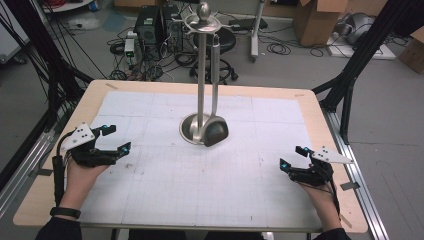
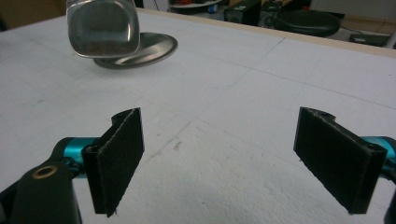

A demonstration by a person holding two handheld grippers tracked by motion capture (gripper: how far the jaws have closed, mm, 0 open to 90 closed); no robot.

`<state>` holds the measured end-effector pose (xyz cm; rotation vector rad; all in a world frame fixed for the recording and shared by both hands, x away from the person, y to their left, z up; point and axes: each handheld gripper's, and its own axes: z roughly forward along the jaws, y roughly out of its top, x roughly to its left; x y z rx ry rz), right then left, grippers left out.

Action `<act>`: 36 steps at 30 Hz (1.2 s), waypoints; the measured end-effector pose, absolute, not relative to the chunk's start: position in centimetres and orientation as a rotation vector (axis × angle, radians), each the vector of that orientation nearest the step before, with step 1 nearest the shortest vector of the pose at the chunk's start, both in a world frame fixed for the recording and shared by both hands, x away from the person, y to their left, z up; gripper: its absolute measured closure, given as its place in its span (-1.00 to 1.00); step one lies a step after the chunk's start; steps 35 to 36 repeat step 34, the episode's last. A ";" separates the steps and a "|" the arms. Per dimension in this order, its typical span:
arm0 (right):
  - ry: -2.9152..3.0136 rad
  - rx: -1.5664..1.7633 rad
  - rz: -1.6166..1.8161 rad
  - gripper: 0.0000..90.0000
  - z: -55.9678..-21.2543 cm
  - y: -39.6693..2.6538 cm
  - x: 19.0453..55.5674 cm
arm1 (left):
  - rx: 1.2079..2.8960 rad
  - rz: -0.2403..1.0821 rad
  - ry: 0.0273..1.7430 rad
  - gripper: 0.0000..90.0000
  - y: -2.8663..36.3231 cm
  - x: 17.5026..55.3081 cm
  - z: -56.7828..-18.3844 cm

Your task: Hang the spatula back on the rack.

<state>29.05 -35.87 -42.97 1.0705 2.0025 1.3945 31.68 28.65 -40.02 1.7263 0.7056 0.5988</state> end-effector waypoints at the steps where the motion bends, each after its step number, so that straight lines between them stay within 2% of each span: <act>1: 2.011 1.063 1.387 -0.66 -43.0 -35.8 29.0 | 1.728 0.598 0.703 -0.64 28.6 31.7 -40.0; 36: 2.031 1.072 1.309 -0.66 -43.3 -35.6 29.7 | 1.752 0.626 0.709 -0.64 28.8 31.3 -39.9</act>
